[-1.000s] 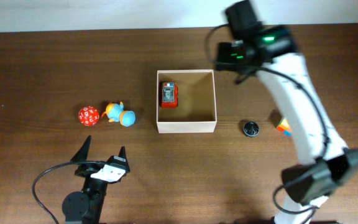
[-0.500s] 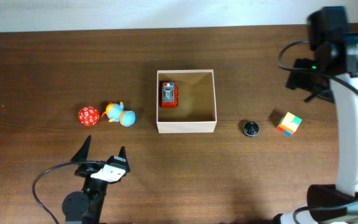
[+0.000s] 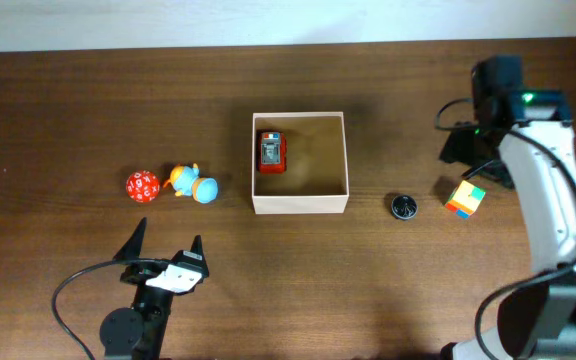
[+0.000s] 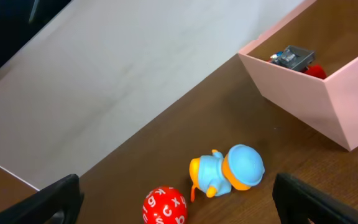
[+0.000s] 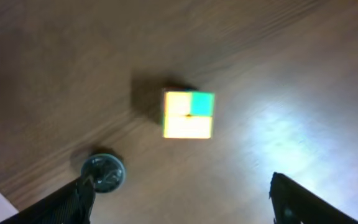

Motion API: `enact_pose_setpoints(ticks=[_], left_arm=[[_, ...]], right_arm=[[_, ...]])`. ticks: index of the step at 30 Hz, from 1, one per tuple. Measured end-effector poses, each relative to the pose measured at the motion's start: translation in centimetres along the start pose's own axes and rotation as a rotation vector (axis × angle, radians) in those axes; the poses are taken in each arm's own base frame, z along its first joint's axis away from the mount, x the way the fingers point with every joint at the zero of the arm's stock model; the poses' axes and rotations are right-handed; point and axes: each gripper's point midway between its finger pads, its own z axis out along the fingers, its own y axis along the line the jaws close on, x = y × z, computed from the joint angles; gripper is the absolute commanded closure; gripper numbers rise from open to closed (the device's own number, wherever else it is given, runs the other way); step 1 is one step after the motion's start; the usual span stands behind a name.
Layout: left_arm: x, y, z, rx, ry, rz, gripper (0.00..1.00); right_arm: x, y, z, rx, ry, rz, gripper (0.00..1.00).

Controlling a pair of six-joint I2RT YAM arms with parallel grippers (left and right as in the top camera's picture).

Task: Pack container
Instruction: 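Raise the right gripper and move it right to the puzzle cube, then grasp the 2x2 puzzle cube with the right gripper and lift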

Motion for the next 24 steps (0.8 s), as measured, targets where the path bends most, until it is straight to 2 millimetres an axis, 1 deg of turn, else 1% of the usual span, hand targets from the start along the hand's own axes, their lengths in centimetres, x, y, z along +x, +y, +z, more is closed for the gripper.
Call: enact_pose_setpoints(ticks=[3, 6, 9, 11, 13, 16, 24], left_arm=[[0.0, 0.0, 0.0, 0.000, 0.000, 0.000, 0.01], [0.0, 0.0, 0.0, 0.000, 0.000, 0.000, 0.01], [0.0, 0.0, 0.0, 0.000, 0.000, 0.000, 0.01], [0.0, 0.0, 0.0, 0.000, 0.000, 0.000, 0.01], [0.0, 0.0, 0.0, 0.000, 0.000, 0.000, 0.01], [0.0, 0.0, 0.0, 0.000, 0.000, 0.000, 0.01], [0.0, 0.0, 0.0, 0.000, 0.000, 0.000, 0.01]], right_arm=[[0.9, 0.0, 2.7, -0.051, 0.043, 0.012, 0.15], [2.1, -1.0, 5.2, -0.077, 0.092, 0.029, 0.15], [3.3, -2.1, 7.2, -0.097, 0.136, 0.032, 0.12], [3.8, -2.4, 8.1, -0.118, 0.149, 0.025, 0.09], [4.1, -2.5, 8.6, -0.133, 0.154, 0.013, 0.06], [4.1, -2.4, 9.1, -0.158, 0.146, -0.018, 0.05], [2.6, -1.5, 10.1, -0.198, 0.058, -0.048, 0.05]])
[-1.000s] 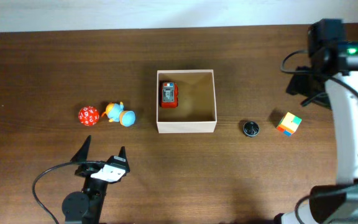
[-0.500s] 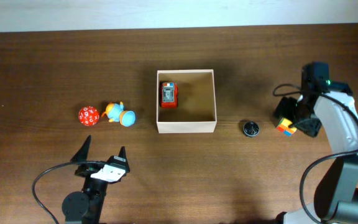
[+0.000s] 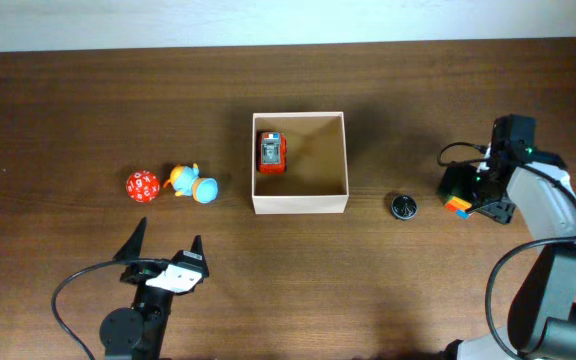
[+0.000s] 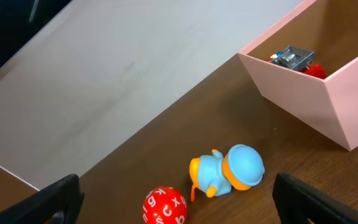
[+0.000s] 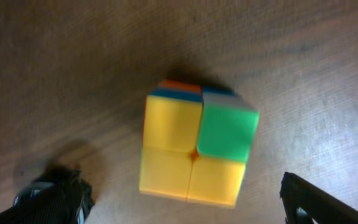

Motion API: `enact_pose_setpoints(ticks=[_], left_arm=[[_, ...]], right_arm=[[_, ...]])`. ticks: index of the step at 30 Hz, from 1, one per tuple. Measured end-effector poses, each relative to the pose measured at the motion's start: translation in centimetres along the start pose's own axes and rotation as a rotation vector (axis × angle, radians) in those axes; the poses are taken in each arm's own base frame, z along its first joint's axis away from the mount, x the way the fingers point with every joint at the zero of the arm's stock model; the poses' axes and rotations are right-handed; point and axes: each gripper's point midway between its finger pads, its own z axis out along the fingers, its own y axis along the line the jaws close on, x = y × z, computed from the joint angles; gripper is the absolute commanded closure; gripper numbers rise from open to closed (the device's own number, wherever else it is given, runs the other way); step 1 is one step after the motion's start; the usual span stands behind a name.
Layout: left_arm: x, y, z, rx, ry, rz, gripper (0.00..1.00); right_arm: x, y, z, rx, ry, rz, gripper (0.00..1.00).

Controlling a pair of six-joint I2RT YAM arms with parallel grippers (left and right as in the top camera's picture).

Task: Pack container
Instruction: 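Grasp the 2x2 puzzle cube with the right gripper and lift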

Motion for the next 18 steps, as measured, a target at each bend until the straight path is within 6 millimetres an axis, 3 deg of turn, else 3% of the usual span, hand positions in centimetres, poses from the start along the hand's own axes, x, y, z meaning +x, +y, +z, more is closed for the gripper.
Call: enact_pose_setpoints(ticks=[9, 18], left_arm=[[0.0, 0.0, 0.0, 0.000, 0.000, 0.000, 0.01], [0.0, 0.0, 0.0, 0.000, 0.000, 0.000, 0.01]], right_arm=[[-1.1, 0.2, 0.8, -0.015, -0.065, -0.014, 0.12], [-1.3, 0.1, 2.3, -0.006, -0.056, -0.008, 0.30]])
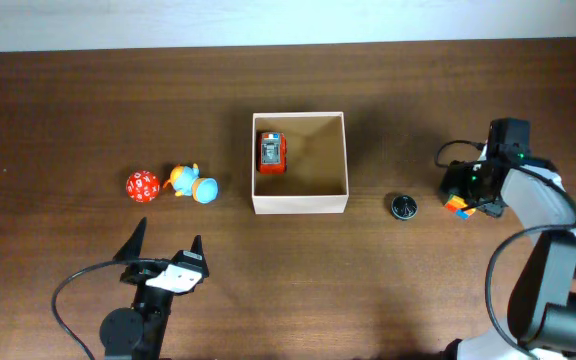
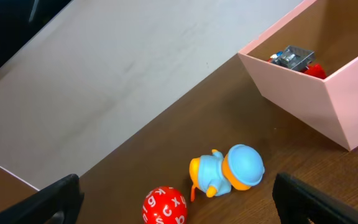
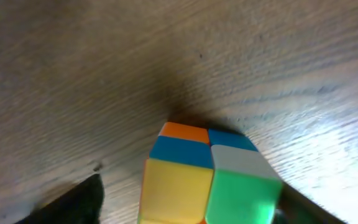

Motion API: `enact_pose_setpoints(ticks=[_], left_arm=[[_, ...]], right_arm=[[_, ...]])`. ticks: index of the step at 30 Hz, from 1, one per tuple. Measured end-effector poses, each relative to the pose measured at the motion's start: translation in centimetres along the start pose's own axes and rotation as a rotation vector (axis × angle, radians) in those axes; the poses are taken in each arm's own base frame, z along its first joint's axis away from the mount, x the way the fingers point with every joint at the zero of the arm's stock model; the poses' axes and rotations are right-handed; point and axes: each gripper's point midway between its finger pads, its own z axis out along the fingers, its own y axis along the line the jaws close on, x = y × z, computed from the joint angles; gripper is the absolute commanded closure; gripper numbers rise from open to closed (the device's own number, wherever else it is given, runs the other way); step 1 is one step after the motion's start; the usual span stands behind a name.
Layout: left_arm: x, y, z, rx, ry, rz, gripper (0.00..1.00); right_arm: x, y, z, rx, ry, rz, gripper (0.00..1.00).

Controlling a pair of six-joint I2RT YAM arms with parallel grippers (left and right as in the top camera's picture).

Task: Pack container
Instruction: 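Grasp the 2x2 puzzle cube with the right gripper and lift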

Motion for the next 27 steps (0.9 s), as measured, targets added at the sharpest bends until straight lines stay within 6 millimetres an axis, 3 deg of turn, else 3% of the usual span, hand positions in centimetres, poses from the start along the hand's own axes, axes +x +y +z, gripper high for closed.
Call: enact_pose_setpoints(ticks=[4, 10, 27], left_arm=[[0.00, 0.00, 0.00, 0.000, 0.000, 0.000, 0.01], [0.00, 0.00, 0.00, 0.000, 0.000, 0.000, 0.01], [0.00, 0.00, 0.00, 0.000, 0.000, 0.000, 0.01]], right_arm=[[0.51, -0.15, 0.92, 0.007, 0.029, 0.002, 0.42], [0.44, -0.15, 1.21, 0.008, 0.028, 0.004, 0.52], [0.84, -0.20, 0.92, 0.012, 0.056, 0.009, 0.54]])
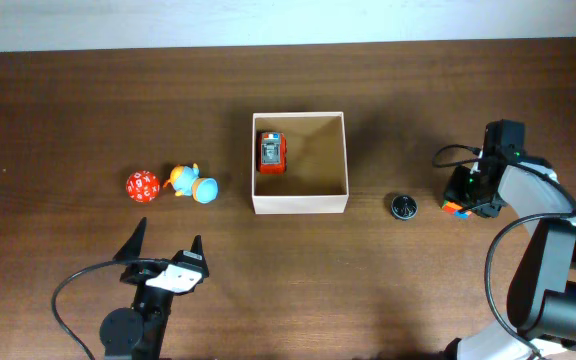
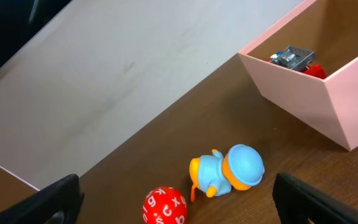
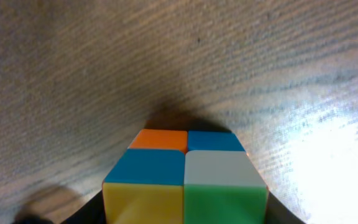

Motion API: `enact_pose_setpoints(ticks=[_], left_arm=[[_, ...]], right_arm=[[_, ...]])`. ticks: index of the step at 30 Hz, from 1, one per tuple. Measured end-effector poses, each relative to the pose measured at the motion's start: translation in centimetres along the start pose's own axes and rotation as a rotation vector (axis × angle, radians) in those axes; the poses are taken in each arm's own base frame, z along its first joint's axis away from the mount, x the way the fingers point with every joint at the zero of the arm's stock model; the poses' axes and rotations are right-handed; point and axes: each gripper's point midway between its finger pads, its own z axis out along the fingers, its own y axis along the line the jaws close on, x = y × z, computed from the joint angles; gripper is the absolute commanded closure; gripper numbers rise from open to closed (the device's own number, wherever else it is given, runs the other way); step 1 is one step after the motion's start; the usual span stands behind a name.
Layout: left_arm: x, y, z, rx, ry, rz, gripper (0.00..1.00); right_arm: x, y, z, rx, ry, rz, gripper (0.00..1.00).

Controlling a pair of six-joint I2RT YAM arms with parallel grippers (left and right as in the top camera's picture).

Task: Pack container
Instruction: 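Grasp the 2x2 puzzle cube with the right gripper and lift, then carry the cube left and lower it into the box beside the truck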

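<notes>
A colour cube [image 3: 185, 177] fills the right wrist view, on the table right of the pale open box [image 1: 299, 205]. In the overhead view my right gripper [image 1: 468, 190] covers most of the cube [image 1: 455, 208]. My right gripper [image 3: 185, 214] has its dark fingers pressed against both sides of the cube, shut on it. A red toy car [image 1: 271, 151] lies inside the box at its left wall. My left gripper [image 1: 163, 245] rests open near the front left, well short of the blue-and-orange duck toy [image 2: 229, 171] and the red lettered ball [image 2: 165, 207].
A small black round object [image 1: 403, 206] lies between the box and the cube. The table's back edge meets a pale wall [image 1: 288, 20]. My left arm's cable [image 1: 68, 300] loops at the front left.
My right gripper has come lower over the cube and its fingers now press the cube's two sides, where they stood wider apart. The left arm and all other objects are unchanged.
At first my right gripper was high behind the cube, open. Then it was close over the cube, fingers spread wide. It then sat lower around the cube, and now is shut on it. The left gripper stayed open and still throughout; the car stayed in the box.
</notes>
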Motion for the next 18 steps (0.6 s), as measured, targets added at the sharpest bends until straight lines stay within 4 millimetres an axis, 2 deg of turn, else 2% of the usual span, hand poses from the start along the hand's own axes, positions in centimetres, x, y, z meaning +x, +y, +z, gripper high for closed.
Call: enact_pose_setpoints(ticks=[3, 8, 13, 16, 18], left_arm=[[0.0, 0.0, 0.0, 0.000, 0.000, 0.000, 0.01], [0.0, 0.0, 0.0, 0.000, 0.000, 0.000, 0.01], [0.0, 0.0, 0.0, 0.000, 0.000, 0.000, 0.01], [0.0, 0.0, 0.0, 0.000, 0.000, 0.000, 0.01], [0.0, 0.0, 0.0, 0.000, 0.000, 0.000, 0.01]], right_arm=[[-0.3, 0.3, -0.9, -0.009, 0.014, 0.000, 0.54], [-2.9, 2.5, -3.9, -0.099, -0.012, -0.023, 0.53], [-5.0, 6.4, -8.2, -0.296, -0.034, -0.120, 0.53], [-5.5, 9.3, -11.3, -0.436, -0.048, -0.213, 0.53], [-5.1, 11.1, -12.8, -0.512, -0.049, -0.282, 0.53]])
